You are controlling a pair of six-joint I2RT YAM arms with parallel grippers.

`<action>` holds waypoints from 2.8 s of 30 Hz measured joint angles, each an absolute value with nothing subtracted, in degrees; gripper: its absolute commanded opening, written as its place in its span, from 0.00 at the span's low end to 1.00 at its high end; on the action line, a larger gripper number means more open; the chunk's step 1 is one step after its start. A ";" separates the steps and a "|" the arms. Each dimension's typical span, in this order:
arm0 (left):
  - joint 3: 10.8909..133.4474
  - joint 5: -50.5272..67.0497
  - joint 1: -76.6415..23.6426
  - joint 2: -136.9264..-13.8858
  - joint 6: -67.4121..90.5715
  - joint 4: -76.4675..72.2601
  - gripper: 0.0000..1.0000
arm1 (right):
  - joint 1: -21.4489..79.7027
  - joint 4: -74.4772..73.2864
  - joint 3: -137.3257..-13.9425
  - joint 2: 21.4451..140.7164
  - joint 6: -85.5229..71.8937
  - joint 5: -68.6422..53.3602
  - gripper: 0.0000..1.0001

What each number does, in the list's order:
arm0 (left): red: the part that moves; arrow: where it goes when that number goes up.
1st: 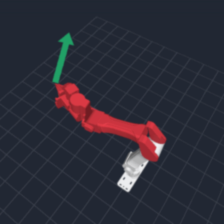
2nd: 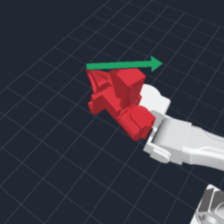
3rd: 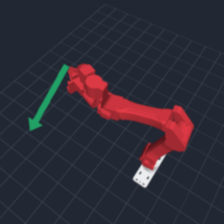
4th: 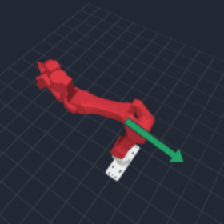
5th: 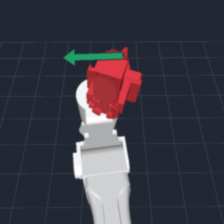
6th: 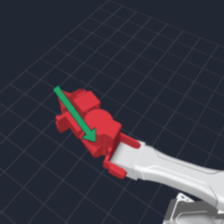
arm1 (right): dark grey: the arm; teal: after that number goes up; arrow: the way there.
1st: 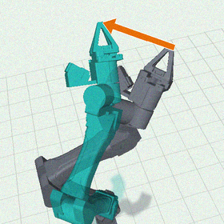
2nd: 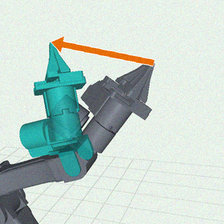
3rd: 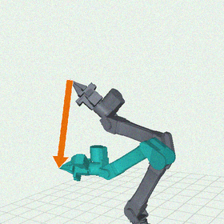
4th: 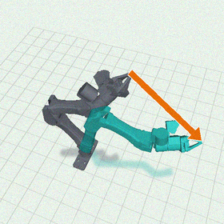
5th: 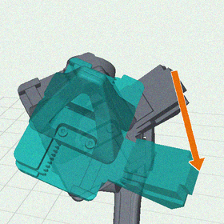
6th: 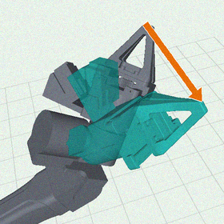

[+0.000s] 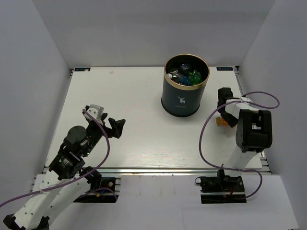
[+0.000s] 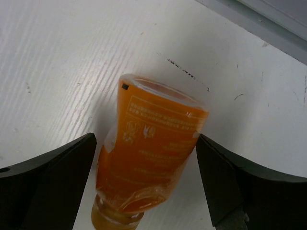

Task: Put the plastic bottles in the bin

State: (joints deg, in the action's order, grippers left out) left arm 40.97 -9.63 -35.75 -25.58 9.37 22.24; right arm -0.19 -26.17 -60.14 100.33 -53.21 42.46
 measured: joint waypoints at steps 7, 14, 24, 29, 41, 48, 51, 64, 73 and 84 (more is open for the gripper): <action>40.97 -9.69 -35.33 -26.37 9.23 22.26 1.00 | -3.33 -23.64 -60.12 101.67 -49.84 39.59 0.37; 40.97 -10.24 -35.31 -27.22 9.23 22.31 1.00 | -4.45 -20.21 -58.04 99.20 -45.30 34.81 0.00; 40.97 -11.40 -35.31 -28.84 9.23 22.52 1.00 | -2.20 -14.26 -56.95 76.79 -28.32 12.64 0.00; 40.97 -11.68 -35.31 -29.41 9.23 22.52 1.00 | 1.67 -9.80 -59.18 65.98 -22.55 -0.95 0.00; 40.97 -12.62 -35.31 -30.98 8.97 22.70 1.00 | 8.58 3.88 -73.97 67.07 -21.06 -17.85 0.00; 40.97 -13.08 -35.24 -32.45 8.69 22.83 1.00 | 12.64 9.45 -81.34 83.59 -21.63 -18.70 0.00; 40.97 -13.10 -34.92 -33.10 8.40 23.00 1.00 | 14.26 11.60 -82.85 89.67 -21.63 -17.69 0.03; 40.97 -13.08 -34.65 -34.52 7.86 23.51 1.00 | 15.51 11.62 -85.62 97.51 -18.48 -11.35 0.90; 40.97 -11.73 -34.65 -34.39 6.81 23.44 1.00 | 15.94 8.40 -82.91 84.90 -17.34 -8.73 0.90; 40.03 -5.89 -34.65 -31.77 5.13 20.60 1.00 | 18.22 1.61 -57.74 47.81 -22.68 -5.96 0.90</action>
State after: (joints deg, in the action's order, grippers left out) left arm 40.03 -5.89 -34.65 -31.77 5.13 20.60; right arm 18.22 1.61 -57.74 47.81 -22.68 -5.96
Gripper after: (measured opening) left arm 0.997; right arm 0.904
